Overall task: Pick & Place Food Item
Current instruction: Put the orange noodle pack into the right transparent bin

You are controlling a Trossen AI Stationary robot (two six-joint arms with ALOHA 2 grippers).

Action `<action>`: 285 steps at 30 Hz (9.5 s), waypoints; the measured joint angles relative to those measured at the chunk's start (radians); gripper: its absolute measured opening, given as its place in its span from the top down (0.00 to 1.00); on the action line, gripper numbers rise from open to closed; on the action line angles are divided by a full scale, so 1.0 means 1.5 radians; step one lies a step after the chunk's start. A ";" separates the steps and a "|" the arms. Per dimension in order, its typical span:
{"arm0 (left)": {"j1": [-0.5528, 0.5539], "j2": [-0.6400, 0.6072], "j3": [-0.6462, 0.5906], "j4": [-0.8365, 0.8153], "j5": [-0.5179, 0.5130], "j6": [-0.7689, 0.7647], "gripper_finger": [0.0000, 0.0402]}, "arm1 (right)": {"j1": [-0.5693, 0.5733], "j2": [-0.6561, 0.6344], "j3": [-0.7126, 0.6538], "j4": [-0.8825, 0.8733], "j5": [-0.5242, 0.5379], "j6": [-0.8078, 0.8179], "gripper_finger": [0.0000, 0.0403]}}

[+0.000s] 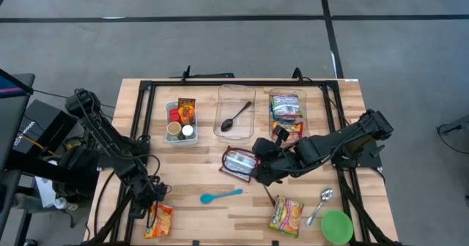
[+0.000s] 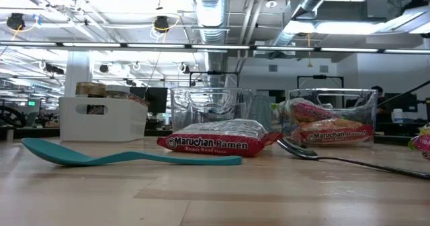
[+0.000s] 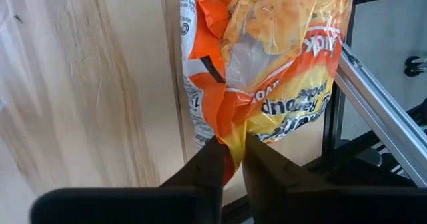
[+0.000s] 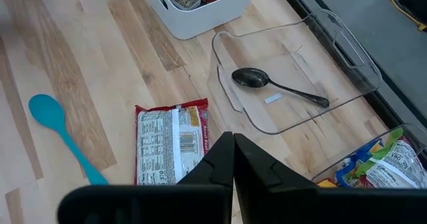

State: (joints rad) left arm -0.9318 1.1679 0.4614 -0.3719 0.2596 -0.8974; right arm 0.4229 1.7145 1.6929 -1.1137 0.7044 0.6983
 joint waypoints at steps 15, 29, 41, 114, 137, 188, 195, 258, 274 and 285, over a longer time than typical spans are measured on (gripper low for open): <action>0.001 -0.005 0.002 -0.001 -0.004 -0.018 1.00 | 0.000 0.000 0.000 0.000 0.000 0.000 1.00; 0.001 -0.112 0.002 -0.003 -0.075 -0.106 1.00 | 0.000 0.000 0.000 0.000 0.000 0.000 1.00; 0.001 -0.221 0.002 0.041 -0.246 -0.121 1.00 | 0.000 0.000 0.000 0.001 0.000 0.001 1.00; 0.454 -0.098 0.003 0.731 -0.561 -0.197 1.00 | -0.146 -0.164 -0.306 0.361 -0.138 -0.244 1.00; 0.532 0.103 0.003 1.010 -0.430 -0.333 1.00 | -0.126 -0.236 -0.380 0.490 -0.160 -0.245 1.00; 0.532 0.101 0.037 1.021 -0.401 -0.350 1.00 | -0.179 -0.235 -0.380 0.551 -0.231 -0.309 0.43; 0.532 0.101 0.037 1.028 -0.401 -0.351 1.00 | -0.183 -0.234 -0.380 0.582 -0.245 -0.326 0.50; 0.544 0.101 0.037 1.020 -0.352 -0.222 0.76 | -0.176 -0.185 -0.326 0.481 -0.260 -0.318 1.00; 0.613 0.101 0.037 0.966 -0.249 -0.062 0.57 | -0.163 -0.185 -0.182 0.150 -0.260 -0.168 1.00; 0.622 0.101 0.037 0.966 -0.249 -0.012 0.59 | -0.182 -0.185 -0.067 -0.131 -0.262 -0.099 1.00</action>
State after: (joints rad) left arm 0.0006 1.3190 0.5171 1.0763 -0.1141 -0.9154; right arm 0.1505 1.4376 1.5929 -1.3106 0.3110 0.5505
